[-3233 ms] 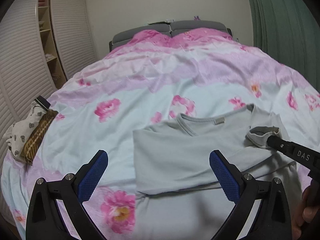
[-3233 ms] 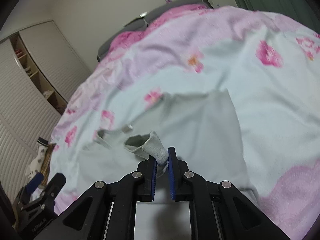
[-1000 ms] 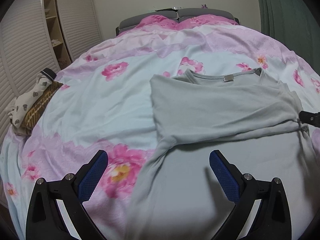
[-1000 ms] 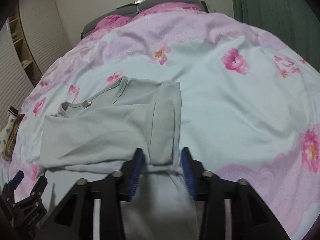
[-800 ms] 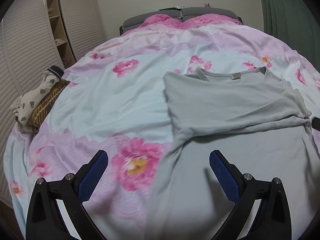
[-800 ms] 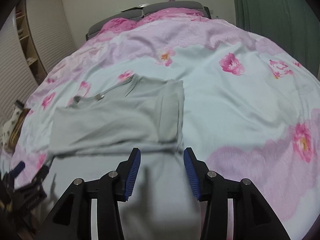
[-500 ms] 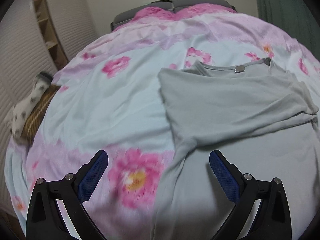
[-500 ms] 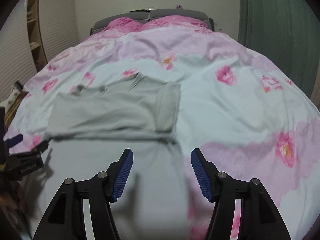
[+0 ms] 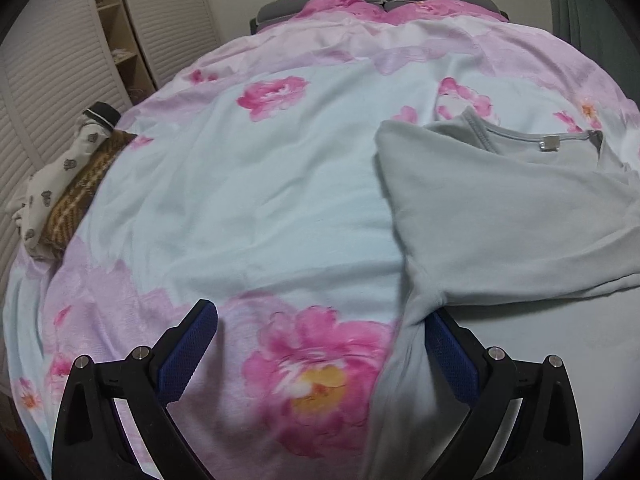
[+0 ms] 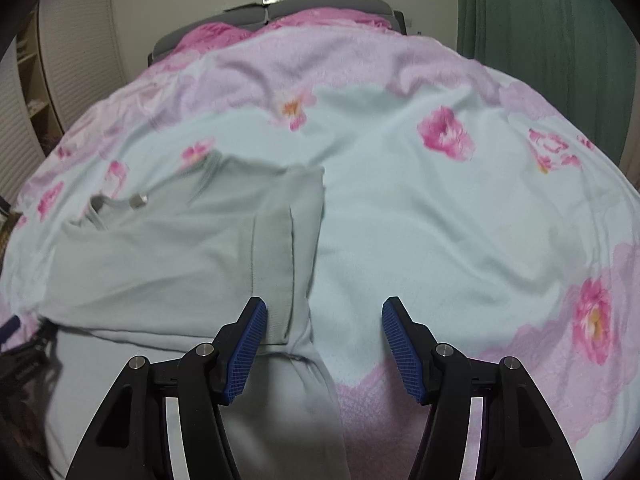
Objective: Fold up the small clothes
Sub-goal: 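Fold the remaining shirt side inward toward the collar line with the right tool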
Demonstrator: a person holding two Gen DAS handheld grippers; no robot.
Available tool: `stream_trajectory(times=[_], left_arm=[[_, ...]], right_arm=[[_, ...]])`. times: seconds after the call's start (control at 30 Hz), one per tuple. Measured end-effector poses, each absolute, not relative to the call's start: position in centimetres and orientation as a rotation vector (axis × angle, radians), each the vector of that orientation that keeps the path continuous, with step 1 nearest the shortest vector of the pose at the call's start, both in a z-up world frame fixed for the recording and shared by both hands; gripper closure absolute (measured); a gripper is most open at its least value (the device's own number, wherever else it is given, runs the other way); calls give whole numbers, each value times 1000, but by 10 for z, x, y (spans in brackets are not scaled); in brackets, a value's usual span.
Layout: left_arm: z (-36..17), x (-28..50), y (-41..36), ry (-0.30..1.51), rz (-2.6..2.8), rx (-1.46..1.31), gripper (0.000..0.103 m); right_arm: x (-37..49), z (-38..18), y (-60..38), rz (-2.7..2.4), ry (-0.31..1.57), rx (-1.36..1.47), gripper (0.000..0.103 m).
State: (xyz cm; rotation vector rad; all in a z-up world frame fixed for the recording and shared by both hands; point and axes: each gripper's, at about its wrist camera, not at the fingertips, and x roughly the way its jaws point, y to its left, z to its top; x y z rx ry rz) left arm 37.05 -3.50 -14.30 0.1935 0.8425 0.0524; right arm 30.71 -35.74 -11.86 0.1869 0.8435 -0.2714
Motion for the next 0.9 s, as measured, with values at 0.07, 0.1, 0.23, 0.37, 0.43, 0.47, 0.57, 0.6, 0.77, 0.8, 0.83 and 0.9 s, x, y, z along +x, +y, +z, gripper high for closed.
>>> stream_trajectory(times=[0.07,0.1,0.23,0.37,0.43,0.47,0.57,0.6,0.77,0.8,0.83,0.9], left_arm=[[-141,366,-37,833,44,206,0],[-138,363,-40,825,33,217,0],[-118,345,-47,789,-30,209,0],[-93,342,-59,718,-86,209,0],[-89,354,-67,694,-95,232,0],[-88,363,-71,683,-96,246,0],[-94,388,-80,701,-113,260,0],[-98,396,-81,710,-114,269,0],[-128,424,-75,777,-47,303,0],[-133,428,-70,791,-44,286,0],[-136,430,-66,800,-46,269,0],[-140,433,-60,812,-54,235,0]], right_arm=[[306,-117,-356,-275,838,184,42],[306,-115,-356,-273,834,186,42],[302,-99,-356,-265,793,186,42],[309,-90,-359,-264,775,180,42],[314,-89,-361,-261,774,189,42],[318,-88,-361,-259,766,185,42],[328,-90,-359,-256,765,157,41],[332,-92,-358,-257,771,145,41],[355,-116,-356,-291,833,73,42],[357,-119,-356,-295,834,65,42],[358,-123,-356,-301,833,53,41],[361,-125,-354,-309,833,32,41]])
